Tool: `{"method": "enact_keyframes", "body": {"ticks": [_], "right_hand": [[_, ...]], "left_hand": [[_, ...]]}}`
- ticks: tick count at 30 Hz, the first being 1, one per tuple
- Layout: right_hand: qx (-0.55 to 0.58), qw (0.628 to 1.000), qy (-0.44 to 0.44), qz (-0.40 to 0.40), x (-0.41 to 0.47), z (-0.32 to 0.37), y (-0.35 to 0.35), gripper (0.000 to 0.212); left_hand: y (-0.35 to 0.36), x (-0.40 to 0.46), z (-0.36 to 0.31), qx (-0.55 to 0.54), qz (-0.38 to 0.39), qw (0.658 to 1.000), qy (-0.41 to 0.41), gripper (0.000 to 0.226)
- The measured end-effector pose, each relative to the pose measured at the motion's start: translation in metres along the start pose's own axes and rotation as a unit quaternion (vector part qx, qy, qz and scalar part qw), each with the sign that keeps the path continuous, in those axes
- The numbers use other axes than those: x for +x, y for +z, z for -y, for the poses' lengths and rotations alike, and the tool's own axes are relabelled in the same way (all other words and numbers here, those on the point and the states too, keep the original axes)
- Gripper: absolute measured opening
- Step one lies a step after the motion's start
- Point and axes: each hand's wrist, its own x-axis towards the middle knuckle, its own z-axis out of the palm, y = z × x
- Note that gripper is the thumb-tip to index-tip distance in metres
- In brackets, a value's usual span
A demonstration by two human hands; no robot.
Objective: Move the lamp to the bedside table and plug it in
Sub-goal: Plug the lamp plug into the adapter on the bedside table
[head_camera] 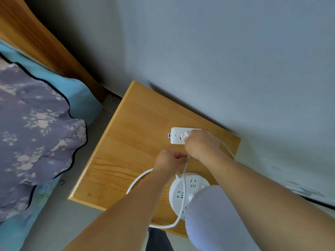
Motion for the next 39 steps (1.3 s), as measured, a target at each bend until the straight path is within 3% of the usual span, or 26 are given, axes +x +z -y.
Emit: {"method": "enact_keyframes", "body": {"ticks": [6,13,18,21,24,39], "right_hand": [[-0.011,0.999,-0.021,-0.047,-0.011,-0.002,0.012,0.032],[0.002,1.000,0.006,-0.019,0.002,0.003,-0.001,0.034],[0.011,0.999,-0.015,-0.029,-0.004,-0.001,0.007,0.033],[0.033,0.999,-0.001,-0.014,0.003,-0.002,0.006,0.033],[0.044,0.999,-0.006,-0.024,0.000,-0.003,0.018,0.029],[-0.016,0.998,0.054,0.042,0.016,0.010,0.009,0.016]], "left_hand": [[-0.017,0.006,-0.002,0.010,-0.069,0.998,0.011,0.010],[-0.027,0.011,-0.003,0.021,-0.123,0.992,0.037,0.015],[-0.029,0.014,-0.004,0.158,-0.163,0.967,0.111,0.034],[-0.032,0.021,-0.009,0.263,-0.162,0.940,0.143,0.050],[-0.032,0.026,-0.015,0.288,-0.159,0.934,0.142,0.053],[-0.029,0.036,-0.004,0.264,-0.149,0.944,0.127,0.051]]}}
